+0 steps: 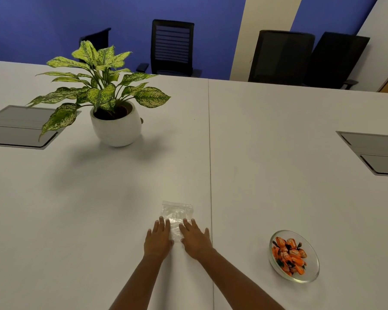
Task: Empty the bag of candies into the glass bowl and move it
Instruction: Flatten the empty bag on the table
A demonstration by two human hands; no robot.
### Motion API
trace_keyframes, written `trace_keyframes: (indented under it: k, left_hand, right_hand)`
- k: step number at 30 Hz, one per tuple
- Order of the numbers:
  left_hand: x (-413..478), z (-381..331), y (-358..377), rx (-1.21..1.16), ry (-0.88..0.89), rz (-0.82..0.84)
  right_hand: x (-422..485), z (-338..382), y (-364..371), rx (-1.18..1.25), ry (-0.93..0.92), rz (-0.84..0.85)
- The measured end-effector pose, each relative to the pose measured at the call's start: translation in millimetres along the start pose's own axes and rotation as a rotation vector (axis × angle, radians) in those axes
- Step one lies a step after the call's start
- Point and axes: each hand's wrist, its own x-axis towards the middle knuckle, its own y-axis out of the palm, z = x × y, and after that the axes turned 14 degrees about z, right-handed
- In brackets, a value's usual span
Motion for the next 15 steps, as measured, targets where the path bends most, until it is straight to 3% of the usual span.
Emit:
trace_keyframes:
  k: [8,15]
  left_hand:
    - [4.7,-9.4,5.6,-0.063,-0.032,0.052]
    - [5.0,-29.7,17.7,-0.007,0.037,-0.150]
  right_hand:
    - [1.3,-5.2,-2.9,-0.071,-0.015,0.008]
    - [-17.5,-29.7,-6.1,0.055,-0.042,-0.164]
